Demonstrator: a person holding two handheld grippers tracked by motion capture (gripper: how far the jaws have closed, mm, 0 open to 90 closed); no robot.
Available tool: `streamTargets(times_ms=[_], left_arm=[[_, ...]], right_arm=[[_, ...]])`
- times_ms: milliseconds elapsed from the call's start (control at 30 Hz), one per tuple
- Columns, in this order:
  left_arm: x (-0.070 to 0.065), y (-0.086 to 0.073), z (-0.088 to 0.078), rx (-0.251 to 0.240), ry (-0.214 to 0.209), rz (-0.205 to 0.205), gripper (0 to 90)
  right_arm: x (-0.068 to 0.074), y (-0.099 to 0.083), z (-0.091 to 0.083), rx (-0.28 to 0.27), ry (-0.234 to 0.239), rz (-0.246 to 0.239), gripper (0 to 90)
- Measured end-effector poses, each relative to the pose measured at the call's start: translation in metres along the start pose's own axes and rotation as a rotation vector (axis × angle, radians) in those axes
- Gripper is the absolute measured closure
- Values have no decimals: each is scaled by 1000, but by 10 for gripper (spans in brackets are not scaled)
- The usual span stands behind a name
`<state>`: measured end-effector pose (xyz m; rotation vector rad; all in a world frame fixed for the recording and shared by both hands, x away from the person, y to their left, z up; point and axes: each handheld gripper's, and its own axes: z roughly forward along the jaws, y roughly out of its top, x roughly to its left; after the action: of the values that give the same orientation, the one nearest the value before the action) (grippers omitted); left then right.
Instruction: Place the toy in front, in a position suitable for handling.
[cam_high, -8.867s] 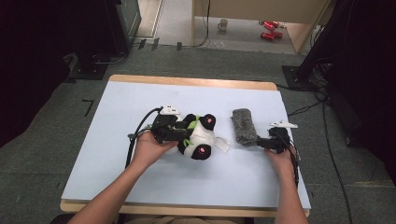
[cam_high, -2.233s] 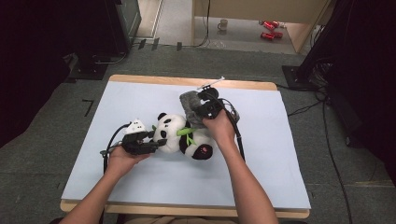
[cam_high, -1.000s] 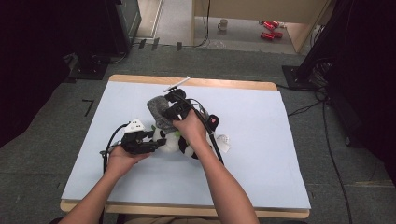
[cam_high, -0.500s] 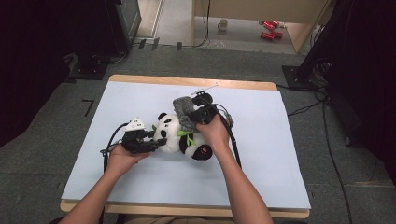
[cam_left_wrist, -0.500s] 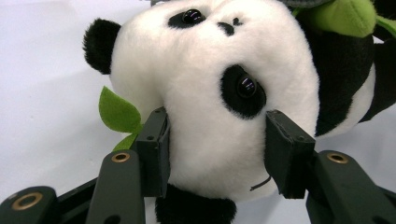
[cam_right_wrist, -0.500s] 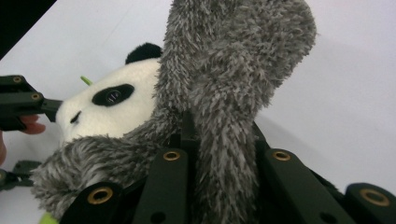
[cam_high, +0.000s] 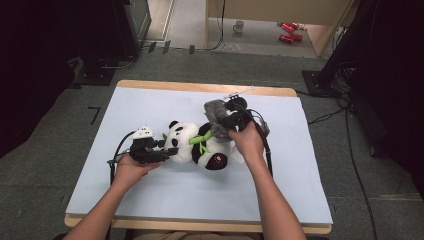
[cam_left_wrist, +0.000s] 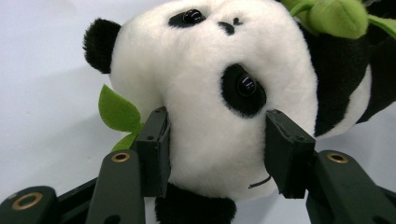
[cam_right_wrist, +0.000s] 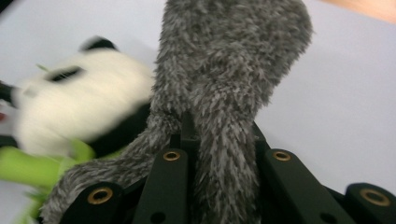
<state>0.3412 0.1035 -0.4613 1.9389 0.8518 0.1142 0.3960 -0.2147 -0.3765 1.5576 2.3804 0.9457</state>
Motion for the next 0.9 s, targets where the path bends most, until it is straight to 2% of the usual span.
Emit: streamTargets(times_ms=[33, 133, 200, 300, 433, 533, 633, 900], left_arm=[[0, 0, 0, -4, -2, 3, 479], [-1, 0, 0, -6, 0, 6, 479], [-1, 0, 0, -9, 1, 4, 479], [-1, -2, 0, -12, 3, 7, 479], [1, -3, -1, -10, -2, 9, 479], [0, -3, 0, -16, 1, 3, 478], [0, -3, 0, -19, 4, 0, 478], [-1, -1, -1, -18, 9, -5, 479]], right_arm=[[-4, -2, -1, -3, 13, 12, 781], [-11, -5, -4, -3, 4, 13, 780], [-13, -4, -7, -12, -26, 7, 781], [-16, 1, -14, -44, -67, 30, 785], [-17, 13, -29, -88, -58, 57, 786], [-5, 22, -36, -108, -30, 35, 786], [11, 29, -34, -114, 12, 12, 786], [57, 39, -6, -83, 118, -51, 786]])
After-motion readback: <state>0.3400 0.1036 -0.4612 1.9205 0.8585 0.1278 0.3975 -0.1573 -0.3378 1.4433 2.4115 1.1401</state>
